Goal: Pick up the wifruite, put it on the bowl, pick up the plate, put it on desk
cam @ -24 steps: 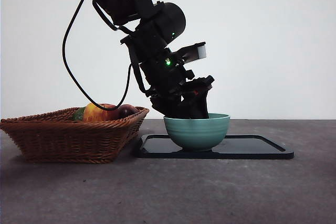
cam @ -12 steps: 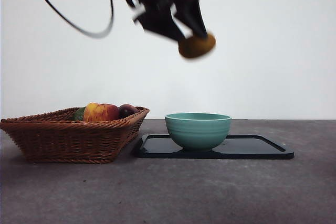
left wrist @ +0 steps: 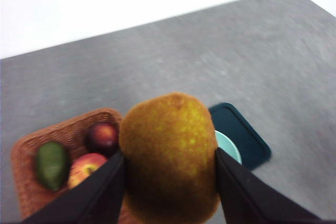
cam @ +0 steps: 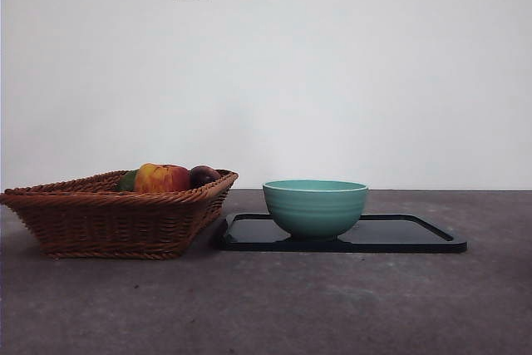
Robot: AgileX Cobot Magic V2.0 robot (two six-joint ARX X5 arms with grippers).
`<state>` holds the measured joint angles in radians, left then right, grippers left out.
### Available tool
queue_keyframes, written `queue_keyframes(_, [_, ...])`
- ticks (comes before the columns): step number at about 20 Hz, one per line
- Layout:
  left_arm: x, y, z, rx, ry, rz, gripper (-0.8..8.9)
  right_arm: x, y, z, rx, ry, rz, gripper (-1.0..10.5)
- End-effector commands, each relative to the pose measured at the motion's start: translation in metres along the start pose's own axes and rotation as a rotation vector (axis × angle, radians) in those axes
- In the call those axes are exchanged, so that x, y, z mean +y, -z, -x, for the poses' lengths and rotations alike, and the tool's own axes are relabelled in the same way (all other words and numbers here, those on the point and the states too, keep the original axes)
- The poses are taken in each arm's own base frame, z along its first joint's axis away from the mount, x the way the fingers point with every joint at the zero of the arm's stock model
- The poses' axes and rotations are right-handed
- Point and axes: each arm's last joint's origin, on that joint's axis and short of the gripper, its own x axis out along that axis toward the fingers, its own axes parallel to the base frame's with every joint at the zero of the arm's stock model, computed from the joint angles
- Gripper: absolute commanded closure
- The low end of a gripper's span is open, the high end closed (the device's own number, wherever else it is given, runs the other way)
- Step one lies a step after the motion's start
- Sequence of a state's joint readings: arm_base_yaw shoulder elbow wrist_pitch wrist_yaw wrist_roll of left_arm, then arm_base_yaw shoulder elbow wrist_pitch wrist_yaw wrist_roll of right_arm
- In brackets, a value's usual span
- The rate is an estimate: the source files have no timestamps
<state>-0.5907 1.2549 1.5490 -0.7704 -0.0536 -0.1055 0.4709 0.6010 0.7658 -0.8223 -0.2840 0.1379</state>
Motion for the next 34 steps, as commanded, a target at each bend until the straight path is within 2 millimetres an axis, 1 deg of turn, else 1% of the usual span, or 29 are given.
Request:
queue_keyframes(1, [0.006,0.02,-0.006,0.034,-0.034,0.08,6.36,0.001,-0.002,0.0,-0.006,-0.003,0.002,7.2])
queue_keyframes(4, [0.018,0.055,-0.022,0.057,-0.119,0.142,6.36,0.001,-0.002,0.0,-0.007,-0.003,0.002,7.2])
queue_keyframes(6, [0.025,0.08,-0.039,0.102,-0.175,0.17,6.36,0.001,-0.002,0.0,-0.007,-0.003,0.002,7.2])
queue_keyframes(8, [0.03,0.103,-0.057,0.135,-0.195,0.191,6.36,0.001,-0.002,0.0,-0.007,-0.003,0.002,7.2])
queue_keyframes(10, [0.033,0.122,-0.075,0.149,-0.206,0.202,6.37,0.001,-0.002,0.0,-0.007,-0.003,0.002,7.2])
queue_keyframes(11, [0.035,0.128,-0.083,0.158,-0.212,0.203,6.37,0.001,-0.002,0.0,-0.007,-0.003,0.002,7.2])
queue_keyframes(17, [0.049,0.153,-0.137,0.268,-0.262,0.205,6.37,0.001,-0.002,0.0,-0.006,-0.003,0.002,7.2])
queue_keyframes(18, [0.052,0.157,-0.146,0.286,-0.266,0.185,6.37,0.001,-0.002,0.0,-0.006,-0.003,0.002,7.2])
queue_keyframes(21, [0.058,0.168,-0.165,0.321,-0.277,0.164,6.37,0.001,-0.002,0.0,-0.007,-0.003,0.002,7.2])
queue_keyframes(26, [0.065,0.183,-0.181,0.38,-0.296,0.17,6.36,0.001,-0.002,0.0,-0.01,-0.003,0.003,7.2])
queue_keyframes(31, [0.065,0.185,-0.183,0.387,-0.296,0.17,6.21,0.001,-0.003,0.0,-0.018,-0.004,0.006,7.2])
queue_keyframes(32, [0.065,0.185,-0.183,0.389,-0.296,0.17,6.07,0.001,-0.003,0.0,-0.018,-0.004,0.005,7.2])
queue_keyframes(34, [0.065,0.186,-0.183,0.395,-0.297,0.17,4.88,0.001,-0.003,0.0,-0.018,-0.004,0.005,7.2])
